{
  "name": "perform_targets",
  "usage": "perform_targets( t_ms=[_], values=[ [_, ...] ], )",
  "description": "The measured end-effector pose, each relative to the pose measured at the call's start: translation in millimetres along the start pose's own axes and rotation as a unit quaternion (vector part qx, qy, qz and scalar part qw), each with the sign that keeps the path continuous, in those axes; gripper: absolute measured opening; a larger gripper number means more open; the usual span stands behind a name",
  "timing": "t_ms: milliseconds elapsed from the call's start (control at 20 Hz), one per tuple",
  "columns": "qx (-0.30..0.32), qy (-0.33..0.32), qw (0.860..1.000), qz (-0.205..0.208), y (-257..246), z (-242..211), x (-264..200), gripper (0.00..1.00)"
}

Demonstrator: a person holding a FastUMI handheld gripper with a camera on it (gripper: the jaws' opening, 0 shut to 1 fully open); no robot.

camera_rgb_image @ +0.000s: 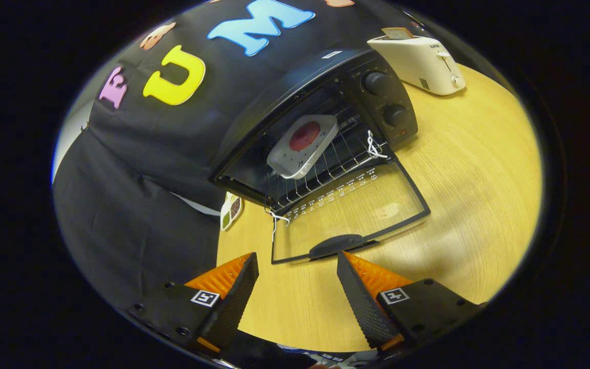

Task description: Open the toaster oven, put the food inside, and close the toaster oven door.

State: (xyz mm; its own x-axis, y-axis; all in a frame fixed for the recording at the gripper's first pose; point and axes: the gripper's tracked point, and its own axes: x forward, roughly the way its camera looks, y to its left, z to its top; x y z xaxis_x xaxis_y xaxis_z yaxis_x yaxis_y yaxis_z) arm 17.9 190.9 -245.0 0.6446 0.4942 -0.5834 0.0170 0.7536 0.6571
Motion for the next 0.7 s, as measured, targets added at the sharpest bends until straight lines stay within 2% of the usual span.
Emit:
perform_targets(
  t_ms=[200,300,400,550,700],
  values=[
    [-0.064,0.041,0.995,-0.071,-23.9,-33.6,2.3,0.98],
    [-0.105,0.078,0.985,-0.113,-36.8,-50.7,2.2,0.98],
    [-0.14,0.102,0.976,-0.134,-41.8,-64.3,4.2,0.98],
    [-0.158,0.105,0.968,-0.166,-50.0,-65.7,12.7,0.98],
    [-0.163,0.109,0.954,-0.226,-70.2,-57.8,23.7,0.98]
  ],
)
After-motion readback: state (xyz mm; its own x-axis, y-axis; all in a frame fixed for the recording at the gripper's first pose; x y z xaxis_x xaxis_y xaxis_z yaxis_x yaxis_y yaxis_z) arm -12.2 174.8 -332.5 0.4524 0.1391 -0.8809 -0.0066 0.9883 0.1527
